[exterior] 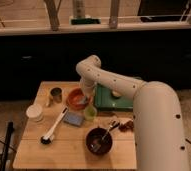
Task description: Wipe red bowl with towel
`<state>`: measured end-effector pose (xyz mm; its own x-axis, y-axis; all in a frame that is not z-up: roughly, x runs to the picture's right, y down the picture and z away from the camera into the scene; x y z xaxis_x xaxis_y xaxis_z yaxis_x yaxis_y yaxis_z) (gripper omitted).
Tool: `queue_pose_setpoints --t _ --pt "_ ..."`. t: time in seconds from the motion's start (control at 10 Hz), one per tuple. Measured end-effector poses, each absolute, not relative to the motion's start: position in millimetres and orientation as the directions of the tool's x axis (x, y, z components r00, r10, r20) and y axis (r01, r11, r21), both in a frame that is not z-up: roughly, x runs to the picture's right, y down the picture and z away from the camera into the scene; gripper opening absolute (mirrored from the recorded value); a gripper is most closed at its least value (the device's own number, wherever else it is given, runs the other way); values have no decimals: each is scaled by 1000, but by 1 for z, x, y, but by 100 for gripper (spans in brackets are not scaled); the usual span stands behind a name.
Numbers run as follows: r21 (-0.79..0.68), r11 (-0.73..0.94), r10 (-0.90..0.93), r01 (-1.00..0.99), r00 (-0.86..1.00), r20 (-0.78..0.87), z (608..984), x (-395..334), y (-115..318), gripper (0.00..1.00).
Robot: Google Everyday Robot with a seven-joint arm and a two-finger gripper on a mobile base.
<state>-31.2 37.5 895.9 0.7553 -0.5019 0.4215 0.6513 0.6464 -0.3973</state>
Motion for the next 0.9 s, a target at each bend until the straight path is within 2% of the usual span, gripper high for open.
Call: queue_pose_setpoints --t 0.4,0.7,0.9 --pt "-366 665 -526 650 757 388 917 -55 1 0" --pt "-328 632 -560 702 706 432 921 -99 1 0" --pt "-306 591 -583 747 657 477 915 -117 17 0"
